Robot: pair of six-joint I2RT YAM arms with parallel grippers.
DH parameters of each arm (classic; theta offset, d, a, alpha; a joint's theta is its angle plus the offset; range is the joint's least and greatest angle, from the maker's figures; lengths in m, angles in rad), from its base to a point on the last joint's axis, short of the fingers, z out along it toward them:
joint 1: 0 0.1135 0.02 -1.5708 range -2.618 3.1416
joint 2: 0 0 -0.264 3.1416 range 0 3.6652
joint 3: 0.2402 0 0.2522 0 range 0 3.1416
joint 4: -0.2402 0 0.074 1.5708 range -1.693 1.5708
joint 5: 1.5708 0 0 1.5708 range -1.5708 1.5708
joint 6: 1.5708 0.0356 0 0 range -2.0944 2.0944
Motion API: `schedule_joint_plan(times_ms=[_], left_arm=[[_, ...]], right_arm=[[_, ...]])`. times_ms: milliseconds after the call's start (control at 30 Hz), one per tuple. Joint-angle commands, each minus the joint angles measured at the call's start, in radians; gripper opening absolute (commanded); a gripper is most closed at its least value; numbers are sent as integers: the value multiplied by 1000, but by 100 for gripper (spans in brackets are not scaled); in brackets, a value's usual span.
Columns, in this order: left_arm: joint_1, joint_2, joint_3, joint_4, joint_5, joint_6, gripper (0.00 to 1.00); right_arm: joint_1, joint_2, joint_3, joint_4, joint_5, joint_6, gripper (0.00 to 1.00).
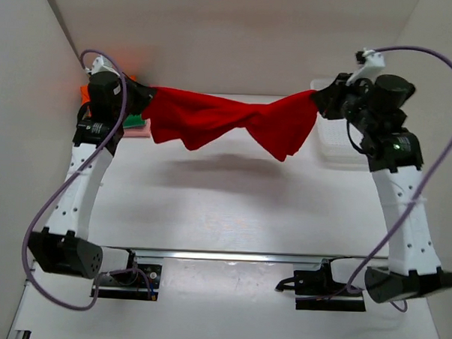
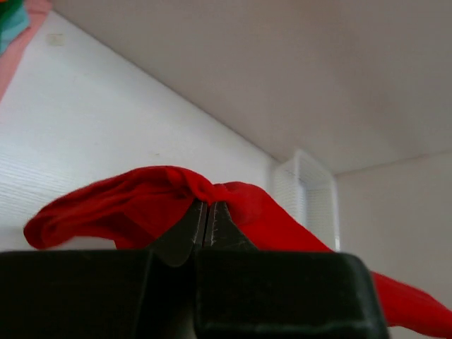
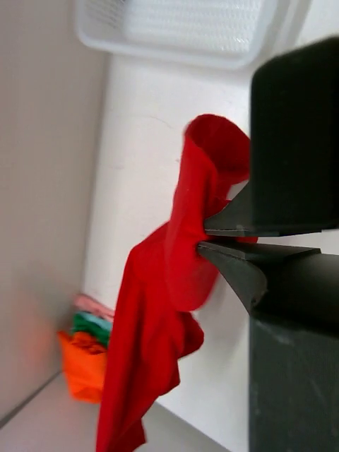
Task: Fold and stack the t-shirts
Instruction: Flatten out the tshirt
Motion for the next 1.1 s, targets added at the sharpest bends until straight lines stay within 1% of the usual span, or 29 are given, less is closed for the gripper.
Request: schedule_joint_plan(times_ms=[0, 100, 133, 167, 200, 233, 300, 367, 400, 467, 533, 567, 600, 633, 667, 700, 733, 767, 800, 833, 867, 900, 933, 967, 1000, 1033, 1067], left_arm=[[3, -83, 64, -98, 104, -52, 0], [6, -156, 95, -141, 107, -67, 0], [9, -179, 110, -155, 110, -69, 0], [0, -205, 126, -172, 104, -73, 0], [0, -228, 161, -207, 89, -73, 0], [6, -241, 178, -220, 86, -73, 0], [4, -270, 231, -282, 10, -53, 0], [-3, -307, 255, -310, -60, -36, 0], [-16, -314, 256, -336, -101, -39, 0], [-14, -308, 233, -358, -104, -49, 0], [-8, -295, 165, -352, -63, -76, 0], [-10, -287, 134, -343, -60, -88, 0], [-14, -287, 76, -315, -51, -126, 0], [-14, -272, 39, -291, -40, -145, 0], [9, -256, -30, -265, -25, -174, 0], [9, -232, -102, -220, -14, -209, 0], [12, -219, -162, -164, -14, -217, 0], [15, -163, -185, -134, -23, -207, 0], [12, -88, -205, -105, -52, -197, 0], [30, -42, -186, -85, -31, -190, 1], [35, 68, -170, -74, -25, -153, 13], [58, 166, -115, -76, -5, -130, 23], [69, 254, -41, -104, 10, -90, 23], [60, 291, -2, -115, 17, -70, 23], [66, 342, 62, -144, -5, -31, 24], [50, 363, 127, -175, -32, 6, 27], [50, 377, 135, -184, -43, 14, 28]], right_arm=[[-31, -93, 45, -45, 6, -25, 0], [-90, -217, 2, -45, -27, -24, 0], [-99, -245, -15, -39, -61, -29, 0], [-135, -295, -38, -37, -88, -35, 0], [-165, -337, -55, -53, -149, -33, 0], [-189, -357, -53, -60, -177, -20, 1], [-267, -420, -73, -102, -239, -26, 0], [-338, -434, -85, -137, -350, -19, 0], [-384, -444, -101, -140, -383, -6, 0], [-432, -444, -151, -128, -490, 19, 0], [-447, -441, -211, -68, -538, 79, 0], [-435, -437, -225, -36, -540, 88, 0], [-397, -423, -259, -22, -534, 108, 0], [-368, -409, -280, -7, -486, 117, 0], [-290, -374, -292, -17, -399, 97, 0], [-195, -327, -291, -34, -359, 73, 0], [-101, -263, -297, -40, -252, 42, 0], [-76, -227, -308, -25, -209, 25, 0], [-68, -137, -308, -10, -234, -4, 0], [-84, -25, -291, 8, -251, -10, 1], [-82, 38, -274, 22, -276, -3, 6], [-113, 139, -213, 27, -276, 13, 16], [-99, 231, -96, 24, -241, 2, 22], [-108, 264, -66, 30, -231, -1, 26], [-85, 325, -5, 23, -174, -13, 28], [-81, 371, 40, 30, -131, -34, 30], [-82, 382, 43, 29, -124, -36, 30]])
